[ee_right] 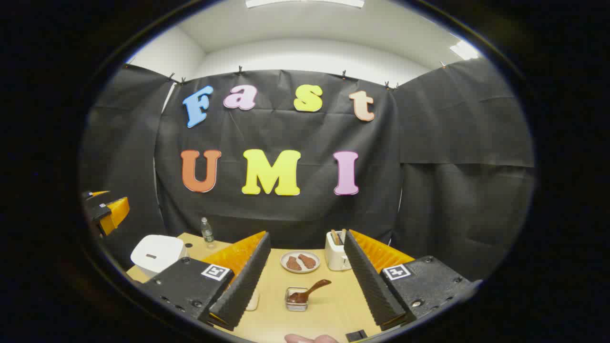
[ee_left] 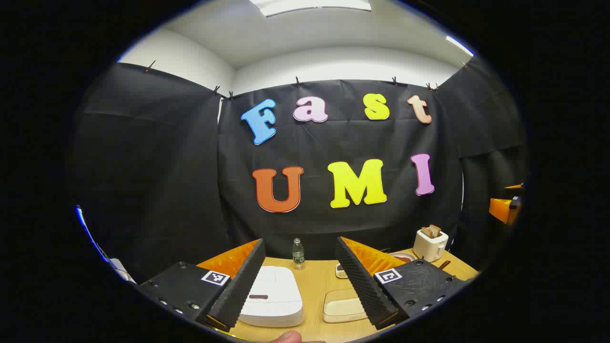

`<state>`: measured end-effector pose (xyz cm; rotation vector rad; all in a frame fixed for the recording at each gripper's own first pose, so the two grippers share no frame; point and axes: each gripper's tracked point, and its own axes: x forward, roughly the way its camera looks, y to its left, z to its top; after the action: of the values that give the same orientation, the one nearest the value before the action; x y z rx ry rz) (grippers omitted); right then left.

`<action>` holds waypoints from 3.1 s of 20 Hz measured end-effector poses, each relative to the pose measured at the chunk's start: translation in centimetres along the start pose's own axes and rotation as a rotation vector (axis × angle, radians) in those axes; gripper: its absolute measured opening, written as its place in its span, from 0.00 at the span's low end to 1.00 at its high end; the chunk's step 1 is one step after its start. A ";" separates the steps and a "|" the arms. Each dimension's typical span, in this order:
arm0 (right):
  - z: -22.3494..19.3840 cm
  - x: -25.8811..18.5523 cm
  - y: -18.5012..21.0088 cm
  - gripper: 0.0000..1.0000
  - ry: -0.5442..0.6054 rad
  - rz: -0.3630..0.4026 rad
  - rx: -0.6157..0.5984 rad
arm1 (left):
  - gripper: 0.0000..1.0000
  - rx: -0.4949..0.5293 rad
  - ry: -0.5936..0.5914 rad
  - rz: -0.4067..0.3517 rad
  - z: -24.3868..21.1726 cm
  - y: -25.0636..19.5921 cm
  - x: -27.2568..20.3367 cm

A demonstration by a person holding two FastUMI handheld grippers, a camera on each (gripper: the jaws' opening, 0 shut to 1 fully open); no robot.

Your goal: Close the left gripper, press the button to open the rice cooker; take a wooden spoon from the chopstick holder with the right hand, scoop a spoonful of rice and pour it into the rice cooker, then put the wooden spoon back into the chopstick holder.

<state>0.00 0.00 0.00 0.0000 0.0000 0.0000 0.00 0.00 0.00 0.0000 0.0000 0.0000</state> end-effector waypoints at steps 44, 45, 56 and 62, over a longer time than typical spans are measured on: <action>-2.8 1.9 3.5 1.00 0.141 0.025 -0.132 | 0.00 -0.041 0.565 0.217 -23.8 10.5 9.4; -2.9 1.9 3.5 1.00 0.146 0.024 -0.137 | 0.00 -0.042 0.582 0.222 -24.7 10.6 9.3; -4.0 2.4 4.7 1.00 0.184 0.035 -0.146 | 0.01 -0.027 0.677 0.230 -29.1 11.1 9.5; -4.5 2.5 4.9 1.00 0.196 0.043 -0.144 | 0.01 -0.035 0.717 0.221 -29.9 11.0 9.5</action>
<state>2.54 4.94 -4.53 -0.1439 0.1959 0.0432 9.51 10.98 -29.89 -0.0348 0.7169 0.2213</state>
